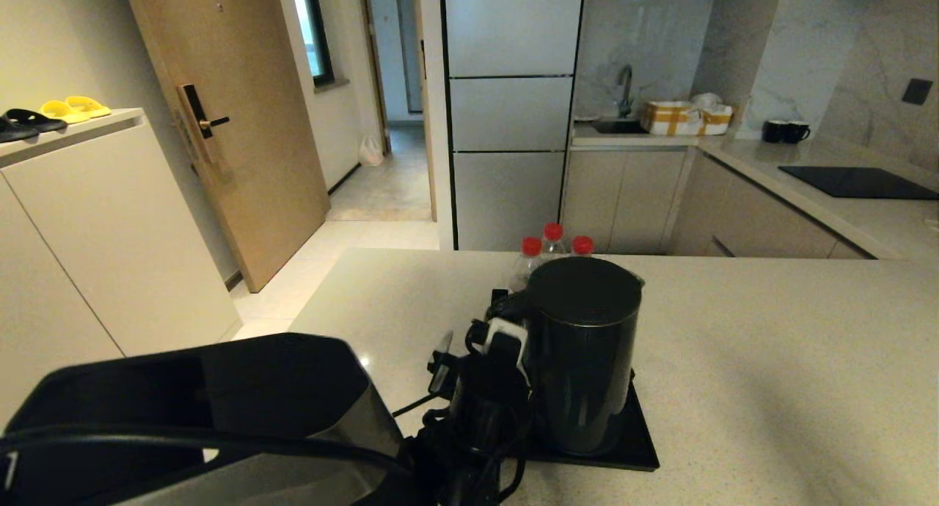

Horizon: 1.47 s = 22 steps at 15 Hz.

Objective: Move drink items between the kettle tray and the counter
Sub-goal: Return the kettle to its original position

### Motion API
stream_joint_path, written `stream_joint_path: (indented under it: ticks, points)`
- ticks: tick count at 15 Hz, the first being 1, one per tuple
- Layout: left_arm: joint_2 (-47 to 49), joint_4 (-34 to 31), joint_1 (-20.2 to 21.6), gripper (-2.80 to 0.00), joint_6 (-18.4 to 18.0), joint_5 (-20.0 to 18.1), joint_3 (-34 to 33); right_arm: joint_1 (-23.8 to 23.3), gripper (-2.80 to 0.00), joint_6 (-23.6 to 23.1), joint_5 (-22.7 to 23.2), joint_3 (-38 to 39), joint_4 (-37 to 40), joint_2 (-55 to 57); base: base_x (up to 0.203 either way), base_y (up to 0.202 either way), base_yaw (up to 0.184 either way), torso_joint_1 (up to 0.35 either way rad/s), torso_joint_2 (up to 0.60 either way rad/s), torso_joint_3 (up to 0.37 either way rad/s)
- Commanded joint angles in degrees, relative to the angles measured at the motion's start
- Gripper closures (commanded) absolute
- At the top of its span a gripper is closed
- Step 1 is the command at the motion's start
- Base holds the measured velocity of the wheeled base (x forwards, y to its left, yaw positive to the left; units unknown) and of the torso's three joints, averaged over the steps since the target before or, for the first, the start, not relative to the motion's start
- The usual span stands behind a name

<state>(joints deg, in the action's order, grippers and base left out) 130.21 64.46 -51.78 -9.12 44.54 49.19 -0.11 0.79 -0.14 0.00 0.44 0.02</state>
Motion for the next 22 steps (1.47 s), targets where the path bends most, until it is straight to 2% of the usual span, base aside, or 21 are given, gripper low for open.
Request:
stream_joint_path:
  ticks: [1,5,14,16,20,22]
  points:
    - [1.0,-0.2,1.8,-2.8,-1.7,0.5,0.3,-0.1,0.0,0.0,0.0,0.0,0.0,0.0,0.0,0.0,0.0,0.0,0.0,0.0]
    - [0.2,-0.2,2.2,-2.8,-3.4,3.3,0.4,0.0,0.0,0.0,0.0,0.0,0.0,0.0,0.0,0.0,0.0,0.0,0.0,0.0]
    - [-0.2,1.2,1.2,-2.8,-3.5,3.0,3.9,0.0,0.0,0.0,0.0,0.0,0.0,0.0,0.0,0.0,0.0,0.0,0.0,0.0]
    - [0.8,1.1,0.0,-2.8,-5.7,3.0,5.1,0.0,0.0,0.0,0.0,0.0,0.0,0.1,0.0,0.0,0.0,0.0,0.0,0.0]
    - [2.7,1.0,-1.7,-2.8,-6.8,4.4,4.3,0.0,0.0,0.0,0.0,0.0,0.0,0.0,0.0,0.0,0.0,0.0,0.0,0.0]
    - [2.4,1.2,-2.0,-2.8,-9.4,5.5,4.1,0.0,0.0,0.0,0.0,0.0,0.0,0.0,0.0,0.0,0.0,0.0,0.0,0.0]
